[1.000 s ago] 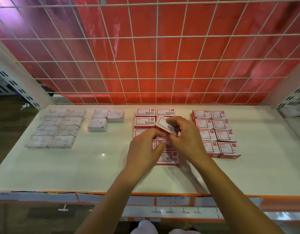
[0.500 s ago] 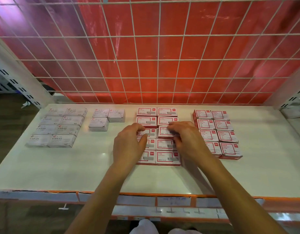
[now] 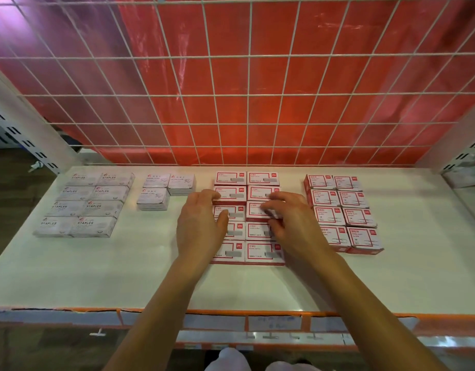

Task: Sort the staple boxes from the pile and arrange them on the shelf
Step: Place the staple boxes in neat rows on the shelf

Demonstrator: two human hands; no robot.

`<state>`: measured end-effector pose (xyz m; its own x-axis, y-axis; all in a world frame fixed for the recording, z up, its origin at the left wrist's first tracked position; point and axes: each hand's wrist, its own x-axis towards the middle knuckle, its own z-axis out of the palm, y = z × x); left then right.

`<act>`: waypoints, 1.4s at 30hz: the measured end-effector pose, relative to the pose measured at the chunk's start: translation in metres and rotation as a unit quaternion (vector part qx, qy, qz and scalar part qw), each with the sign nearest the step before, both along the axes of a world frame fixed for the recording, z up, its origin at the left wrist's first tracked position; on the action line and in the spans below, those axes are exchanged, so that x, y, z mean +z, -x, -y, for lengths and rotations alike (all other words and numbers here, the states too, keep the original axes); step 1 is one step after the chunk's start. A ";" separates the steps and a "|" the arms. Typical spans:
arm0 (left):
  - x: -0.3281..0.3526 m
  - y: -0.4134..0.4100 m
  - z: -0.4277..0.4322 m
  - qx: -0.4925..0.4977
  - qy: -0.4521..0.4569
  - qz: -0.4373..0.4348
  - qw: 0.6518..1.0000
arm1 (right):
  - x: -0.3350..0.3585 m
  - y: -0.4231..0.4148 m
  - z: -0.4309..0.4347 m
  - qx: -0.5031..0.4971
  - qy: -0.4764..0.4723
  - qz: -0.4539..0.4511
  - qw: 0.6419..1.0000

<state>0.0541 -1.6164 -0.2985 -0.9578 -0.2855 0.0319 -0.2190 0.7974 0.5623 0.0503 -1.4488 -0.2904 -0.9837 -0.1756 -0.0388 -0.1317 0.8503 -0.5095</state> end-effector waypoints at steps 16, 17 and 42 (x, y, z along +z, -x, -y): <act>0.003 0.022 0.000 -0.039 -0.015 0.032 0.999 | 0.007 0.016 0.001 -0.086 0.128 0.043 0.987; 0.002 0.023 0.000 -0.040 -0.014 0.033 0.999 | 0.006 0.017 0.000 -0.090 0.127 0.033 0.987; 0.007 0.041 -0.004 -0.113 0.059 0.096 0.987 | 0.011 0.047 -0.002 -0.120 0.105 0.031 0.987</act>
<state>0.0131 -1.6127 -0.2918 -0.9884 -0.0696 -0.1353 -0.1217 0.8954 0.4284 0.0032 -1.4465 -0.2794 -0.9948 0.0520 -0.0876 0.0979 0.7274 -0.6792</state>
